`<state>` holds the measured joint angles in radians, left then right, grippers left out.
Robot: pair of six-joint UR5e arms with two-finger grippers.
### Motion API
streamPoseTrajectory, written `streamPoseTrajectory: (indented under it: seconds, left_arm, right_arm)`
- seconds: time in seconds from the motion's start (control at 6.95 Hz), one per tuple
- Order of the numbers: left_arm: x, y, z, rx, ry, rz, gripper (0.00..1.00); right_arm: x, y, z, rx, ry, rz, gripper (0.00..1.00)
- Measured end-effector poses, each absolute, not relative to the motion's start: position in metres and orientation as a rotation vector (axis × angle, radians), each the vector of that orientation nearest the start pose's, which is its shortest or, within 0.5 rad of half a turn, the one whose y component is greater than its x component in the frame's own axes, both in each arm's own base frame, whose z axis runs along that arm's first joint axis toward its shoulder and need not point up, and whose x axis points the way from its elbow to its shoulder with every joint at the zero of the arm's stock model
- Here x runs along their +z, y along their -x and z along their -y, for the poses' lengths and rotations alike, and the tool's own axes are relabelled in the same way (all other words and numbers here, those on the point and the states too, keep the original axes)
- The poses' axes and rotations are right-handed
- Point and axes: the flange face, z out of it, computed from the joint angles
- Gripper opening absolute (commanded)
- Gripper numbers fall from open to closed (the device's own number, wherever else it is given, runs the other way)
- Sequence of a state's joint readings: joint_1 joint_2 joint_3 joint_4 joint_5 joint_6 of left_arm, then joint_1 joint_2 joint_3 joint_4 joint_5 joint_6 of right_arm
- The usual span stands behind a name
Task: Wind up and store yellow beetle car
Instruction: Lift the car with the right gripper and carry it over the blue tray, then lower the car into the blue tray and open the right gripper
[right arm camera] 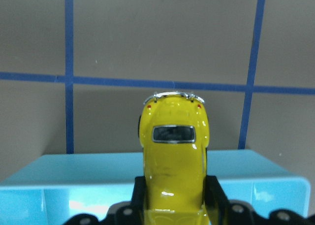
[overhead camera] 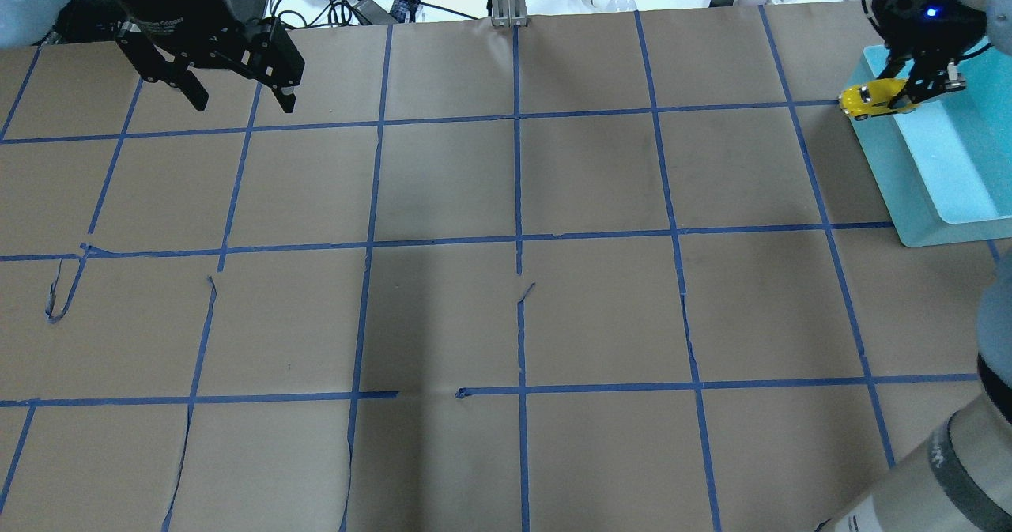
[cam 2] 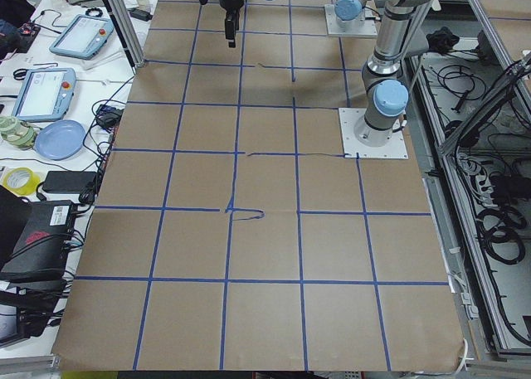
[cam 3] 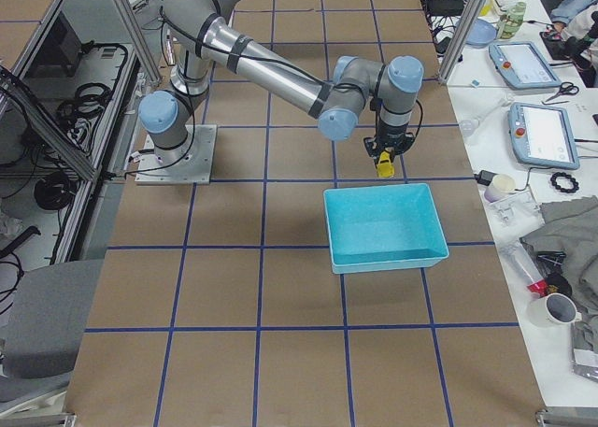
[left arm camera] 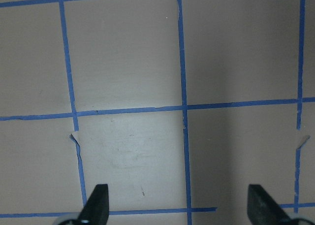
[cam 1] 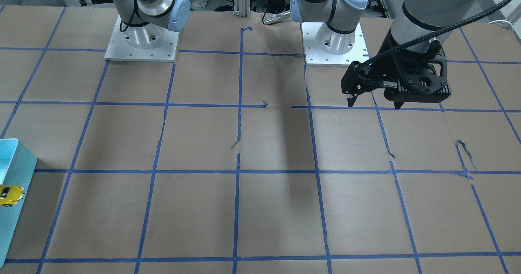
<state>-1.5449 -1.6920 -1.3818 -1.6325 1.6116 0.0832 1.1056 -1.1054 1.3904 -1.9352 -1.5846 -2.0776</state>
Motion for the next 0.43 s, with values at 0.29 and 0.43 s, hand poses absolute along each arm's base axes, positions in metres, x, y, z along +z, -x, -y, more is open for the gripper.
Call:
streamPoseTrajectory:
  seconds: [0.29,0.43]
  left_arm:
    - [0.513,0.108,0.547,-0.006,-0.067,-3.100,1.00]
    - [0.513,0.105,0.547,-0.007,-0.058,-3.102,1.00]
  right_arm:
    - [0.309,0.267,0.654,0.008,2.266,-2.292,0.00]
    - [0.286,0.293,0.651,0.010,2.247,-2.295,0.00]
